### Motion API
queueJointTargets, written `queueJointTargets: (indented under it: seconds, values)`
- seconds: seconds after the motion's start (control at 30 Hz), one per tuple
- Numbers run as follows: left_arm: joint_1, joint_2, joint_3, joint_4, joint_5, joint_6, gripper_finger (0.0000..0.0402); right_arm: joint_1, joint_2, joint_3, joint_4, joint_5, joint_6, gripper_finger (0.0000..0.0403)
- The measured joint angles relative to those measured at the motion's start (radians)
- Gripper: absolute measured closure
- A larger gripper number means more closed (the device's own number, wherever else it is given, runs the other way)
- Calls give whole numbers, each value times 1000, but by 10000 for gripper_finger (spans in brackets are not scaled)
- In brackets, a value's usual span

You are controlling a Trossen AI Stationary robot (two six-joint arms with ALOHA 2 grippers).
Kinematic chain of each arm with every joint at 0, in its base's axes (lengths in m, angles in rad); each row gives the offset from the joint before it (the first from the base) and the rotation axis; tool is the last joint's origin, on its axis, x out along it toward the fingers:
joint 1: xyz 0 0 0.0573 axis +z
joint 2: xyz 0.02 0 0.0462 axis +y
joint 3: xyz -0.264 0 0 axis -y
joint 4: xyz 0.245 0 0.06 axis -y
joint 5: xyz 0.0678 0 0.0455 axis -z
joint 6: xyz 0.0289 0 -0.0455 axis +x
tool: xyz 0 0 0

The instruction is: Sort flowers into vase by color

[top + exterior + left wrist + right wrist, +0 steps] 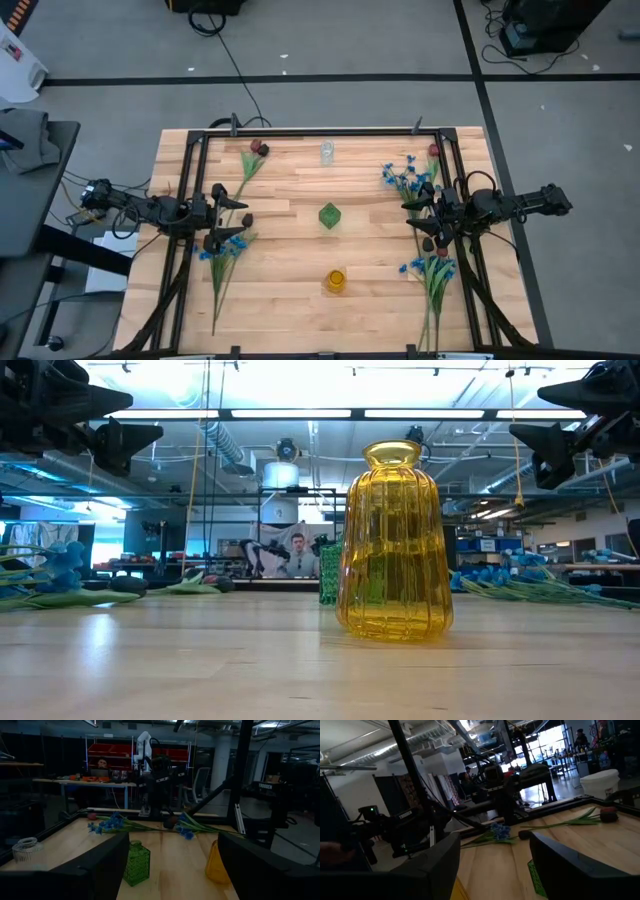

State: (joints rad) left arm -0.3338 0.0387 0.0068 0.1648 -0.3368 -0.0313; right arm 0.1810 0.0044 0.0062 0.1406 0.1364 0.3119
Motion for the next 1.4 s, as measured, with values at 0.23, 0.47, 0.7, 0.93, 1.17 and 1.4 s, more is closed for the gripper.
queueJointTargets:
  seconds: [0.23,0.47,0.7,0.93,1.17,1.4]
  values:
    - [0,0,0,0,0,0,93,0,0,0,0,0,0,153]
    - [0,0,0,0,0,0,93,0,0,0,0,0,0,153]
    - [0,0,0,0,0,0,93,0,0,0,0,0,0,153]
    - [0,0,0,1,0,0,93,0,0,0,0,0,0,153]
    - [0,0,0,4,-10,-3,93,0,0,0,0,0,0,153]
    - [-1,2,0,9,-4,-272,93,0,0,0,0,0,0,153]
